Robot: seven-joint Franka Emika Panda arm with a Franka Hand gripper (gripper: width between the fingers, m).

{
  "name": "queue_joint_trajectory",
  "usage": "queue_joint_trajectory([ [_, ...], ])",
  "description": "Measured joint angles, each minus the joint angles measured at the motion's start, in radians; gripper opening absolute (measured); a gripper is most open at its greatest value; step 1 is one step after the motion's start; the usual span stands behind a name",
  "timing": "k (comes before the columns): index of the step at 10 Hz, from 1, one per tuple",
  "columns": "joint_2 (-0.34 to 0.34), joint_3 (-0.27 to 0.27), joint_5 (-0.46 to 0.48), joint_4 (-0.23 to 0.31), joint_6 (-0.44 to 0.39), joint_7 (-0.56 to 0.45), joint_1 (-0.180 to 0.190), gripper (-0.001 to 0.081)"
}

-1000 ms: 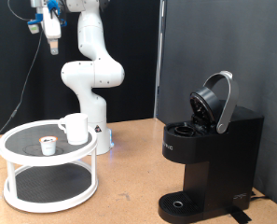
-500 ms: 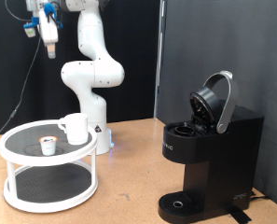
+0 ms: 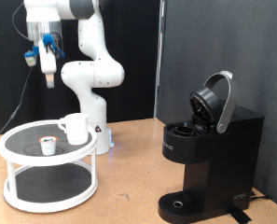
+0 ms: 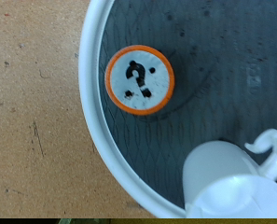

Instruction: Make a cup of coffee with the keurig machine

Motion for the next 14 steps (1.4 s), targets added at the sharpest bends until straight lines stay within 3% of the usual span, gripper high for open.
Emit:
queue_joint_trajectory([
  [3, 0.051, 0.005, -0.045, -0.080, 0.159, 0.033, -0.014, 0.0734],
  [6, 0.053, -0.011, -0.008, -0.082, 0.164, 0.003, -0.013, 0.0734],
  [8, 0.073, -0.018, -0.017, -0.107, 0.230, 0.007, -0.015, 0.0734],
  [14, 0.203, -0.018, -0.069, -0.151, 0.381, 0.024, -0.018, 0.0734],
])
